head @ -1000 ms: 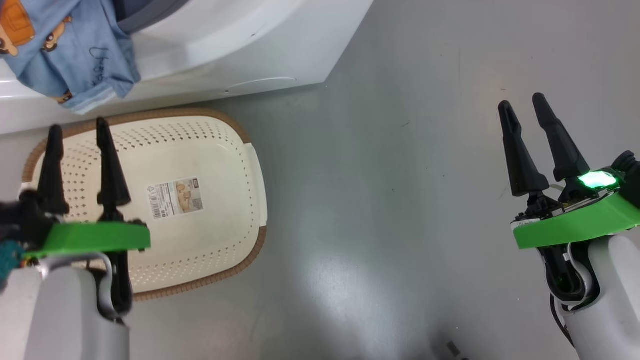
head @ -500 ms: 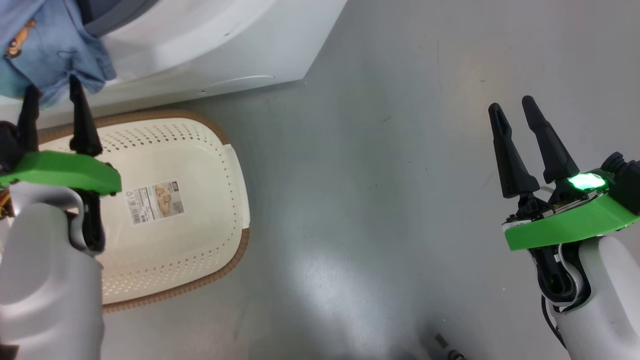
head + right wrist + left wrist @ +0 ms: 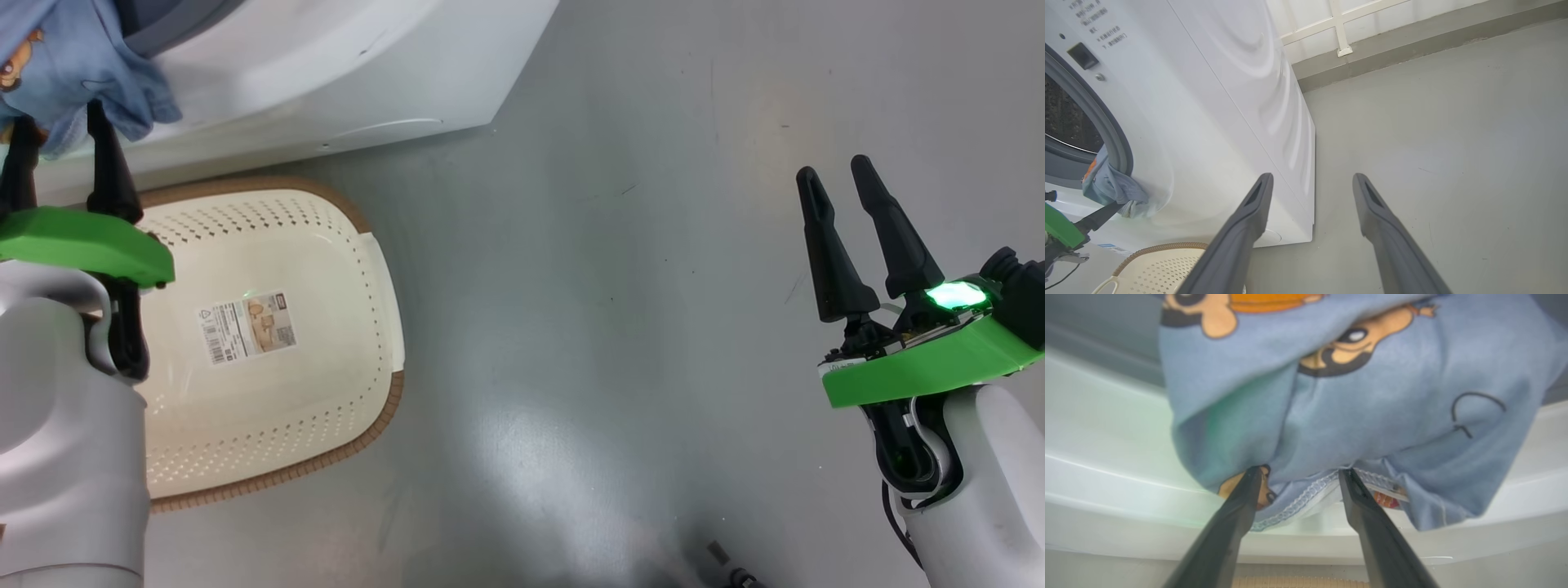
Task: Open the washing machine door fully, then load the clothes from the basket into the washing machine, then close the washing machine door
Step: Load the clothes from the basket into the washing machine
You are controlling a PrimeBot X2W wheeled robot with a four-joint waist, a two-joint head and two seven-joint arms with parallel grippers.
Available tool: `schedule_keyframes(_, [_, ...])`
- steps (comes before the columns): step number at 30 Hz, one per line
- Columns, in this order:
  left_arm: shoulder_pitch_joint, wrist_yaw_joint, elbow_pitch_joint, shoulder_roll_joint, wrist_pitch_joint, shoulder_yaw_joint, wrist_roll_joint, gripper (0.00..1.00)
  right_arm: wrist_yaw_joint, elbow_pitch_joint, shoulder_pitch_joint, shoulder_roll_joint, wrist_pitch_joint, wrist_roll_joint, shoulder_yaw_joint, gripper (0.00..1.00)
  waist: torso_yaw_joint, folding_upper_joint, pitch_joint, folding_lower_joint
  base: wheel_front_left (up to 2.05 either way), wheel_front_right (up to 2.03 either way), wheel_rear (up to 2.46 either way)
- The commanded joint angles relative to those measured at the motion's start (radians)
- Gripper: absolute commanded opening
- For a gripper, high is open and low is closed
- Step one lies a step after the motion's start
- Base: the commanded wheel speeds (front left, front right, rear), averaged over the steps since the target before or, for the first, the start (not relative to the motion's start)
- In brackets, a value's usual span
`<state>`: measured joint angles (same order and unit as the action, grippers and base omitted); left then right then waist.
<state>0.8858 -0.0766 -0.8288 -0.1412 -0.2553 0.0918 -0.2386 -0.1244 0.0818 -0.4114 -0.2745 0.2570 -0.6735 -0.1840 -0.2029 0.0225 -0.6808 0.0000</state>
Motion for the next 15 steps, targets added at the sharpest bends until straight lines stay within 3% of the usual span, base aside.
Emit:
schedule_keyframes(1, [0.022, -0.008, 0.040, -0.039, -0.006, 0.028, 0.005, 1.00, -0.006, -0.018, 0.018, -0.005, 0.005, -0.001, -0.017, 1.00, 0.001, 0.0000, 0.000, 0.0000, 0.00, 0.00, 0.00])
schedule_keyframes(2, [0.020, -0.008, 0.049, -0.036, -0.006, 0.033, 0.004, 0.78, -0.006, -0.018, 0.017, -0.005, 0.005, 0.000, -0.017, 1.00, 0.001, 0.0000, 0.000, 0.0000, 0.00, 0.00, 0.00])
schedule_keyframes(3, [0.015, -0.009, 0.058, -0.033, -0.006, 0.036, 0.005, 0.35, -0.006, -0.017, 0.016, -0.005, 0.005, -0.001, -0.018, 1.00, 0.002, 0.0000, 0.000, 0.0000, 0.00, 0.00, 0.00])
schedule_keyframes(4, [0.008, -0.011, 0.067, -0.029, -0.006, 0.037, 0.007, 0.00, -0.006, -0.017, 0.016, -0.005, 0.005, -0.001, -0.018, 1.00, 0.003, 0.0000, 0.001, 0.0000, 0.00, 0.00, 0.00])
schedule_keyframes(15, [-0.126, -0.029, 0.198, 0.020, -0.006, 0.042, 0.024, 0.00, -0.006, -0.011, 0.023, -0.006, 0.005, -0.001, -0.015, 1.00, 0.022, 0.0000, 0.023, 0.0000, 0.00, 0.00, 0.00])
